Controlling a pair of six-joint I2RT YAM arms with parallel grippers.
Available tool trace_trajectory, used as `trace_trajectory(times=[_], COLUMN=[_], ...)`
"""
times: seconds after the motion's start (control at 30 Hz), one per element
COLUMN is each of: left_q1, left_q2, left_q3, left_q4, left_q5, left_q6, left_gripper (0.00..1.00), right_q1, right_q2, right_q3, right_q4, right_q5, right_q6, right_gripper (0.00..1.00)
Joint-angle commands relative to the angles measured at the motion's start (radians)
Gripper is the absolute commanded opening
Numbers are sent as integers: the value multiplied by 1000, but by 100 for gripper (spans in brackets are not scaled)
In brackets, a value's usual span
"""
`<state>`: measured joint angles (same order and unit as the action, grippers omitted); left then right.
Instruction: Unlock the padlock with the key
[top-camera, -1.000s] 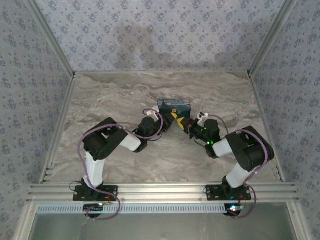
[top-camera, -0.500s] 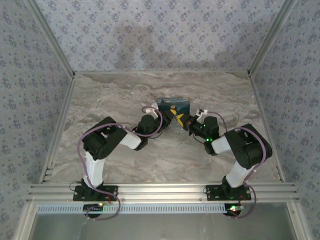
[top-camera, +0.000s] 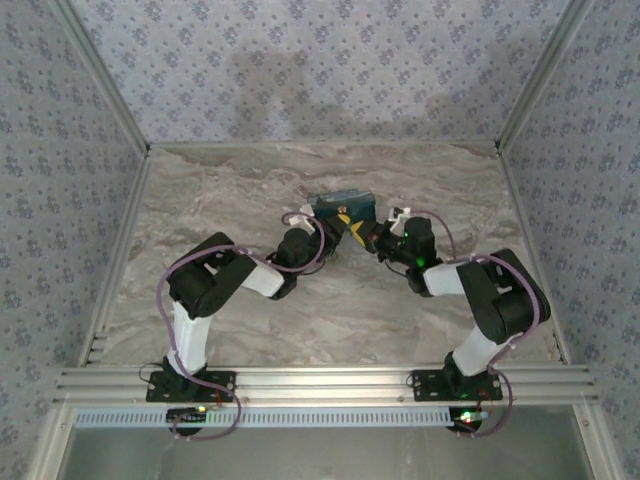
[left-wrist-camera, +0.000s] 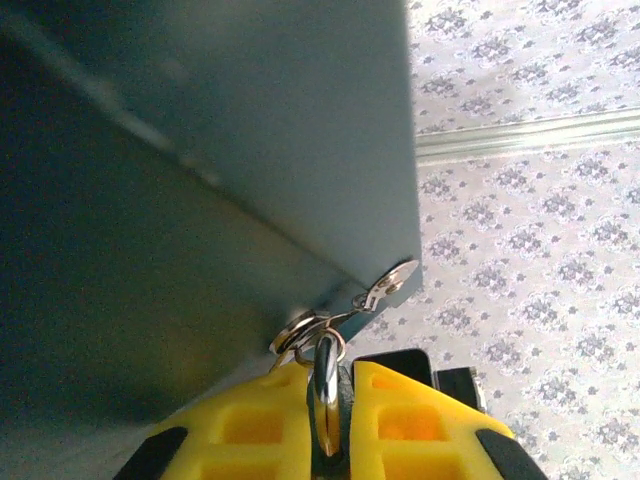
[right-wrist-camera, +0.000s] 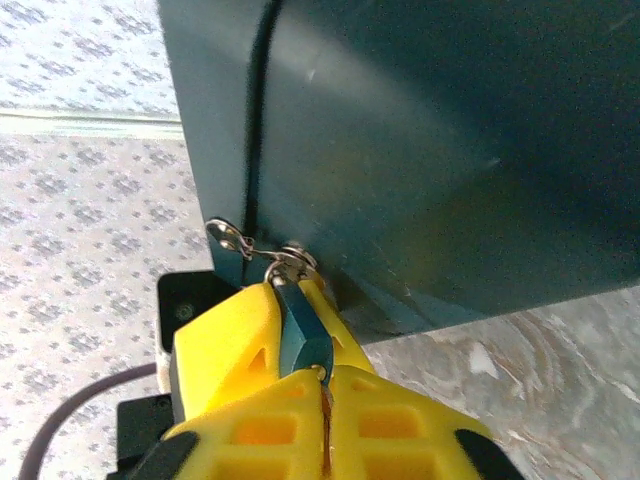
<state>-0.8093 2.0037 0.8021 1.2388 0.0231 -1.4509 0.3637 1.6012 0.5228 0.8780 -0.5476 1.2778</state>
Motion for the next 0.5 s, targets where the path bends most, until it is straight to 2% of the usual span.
trace_trajectory(times=[0.0, 0.1, 0.23, 0.47], left_q1=[-94, -72, -60, -58], left_q2=[-64, -84, -87, -101], left_q3=[-25, -58, -67, -57], left_q4=[79, 27, -1, -49], left_q5=[321, 304, 299, 298], left_q6=[41, 52, 48, 53], left_gripper=[0, 0, 0, 0], right_q1=[22, 8, 3, 71], right_q2=[-90, -198, -294, -403], right_q3=[53, 52, 92, 141], right_q4=[-212, -528, -898, -1155], right_q5=[-111, -80, -5, 188], right_q6=[-176, -368, -599, -838], right_gripper=[20, 34, 39, 45])
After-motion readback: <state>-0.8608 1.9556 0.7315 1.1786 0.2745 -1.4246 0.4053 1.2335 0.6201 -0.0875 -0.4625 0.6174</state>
